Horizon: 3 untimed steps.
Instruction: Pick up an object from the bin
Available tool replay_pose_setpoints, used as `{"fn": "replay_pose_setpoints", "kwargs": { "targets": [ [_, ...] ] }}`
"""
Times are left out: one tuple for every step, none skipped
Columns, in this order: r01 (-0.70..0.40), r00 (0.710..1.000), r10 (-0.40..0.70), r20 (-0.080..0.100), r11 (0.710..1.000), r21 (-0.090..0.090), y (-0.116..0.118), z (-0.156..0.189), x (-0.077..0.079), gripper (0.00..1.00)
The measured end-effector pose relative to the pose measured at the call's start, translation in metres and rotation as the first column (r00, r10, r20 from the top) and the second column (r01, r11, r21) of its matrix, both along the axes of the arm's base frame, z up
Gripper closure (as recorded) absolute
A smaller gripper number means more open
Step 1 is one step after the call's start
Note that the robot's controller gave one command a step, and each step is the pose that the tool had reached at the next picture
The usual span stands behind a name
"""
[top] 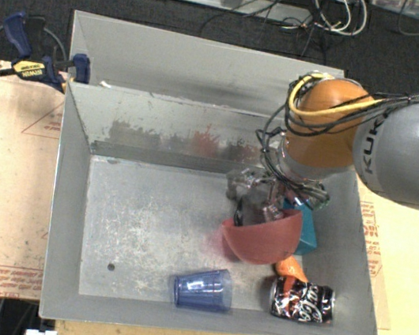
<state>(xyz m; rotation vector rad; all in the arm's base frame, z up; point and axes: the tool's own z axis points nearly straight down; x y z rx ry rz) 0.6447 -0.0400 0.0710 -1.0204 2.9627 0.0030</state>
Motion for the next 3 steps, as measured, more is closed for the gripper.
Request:
{"fn": "replay_pose_setpoints", "kwargs": {
  "targets": [
    [0.436, 0.900, -0.435, -0.005, 0.900, 0.004, -0.027, 0.000, 0.001, 0.00],
    [0.003, 1.000, -0.003, 0.005, 1.000, 0.004, 0.002, 0.002, 0.002, 1.00],
    [0.004, 1.000, -0.004, 0.005, 1.000, 0.004, 0.002, 0.002, 0.002, 1.00]
  ]
}}
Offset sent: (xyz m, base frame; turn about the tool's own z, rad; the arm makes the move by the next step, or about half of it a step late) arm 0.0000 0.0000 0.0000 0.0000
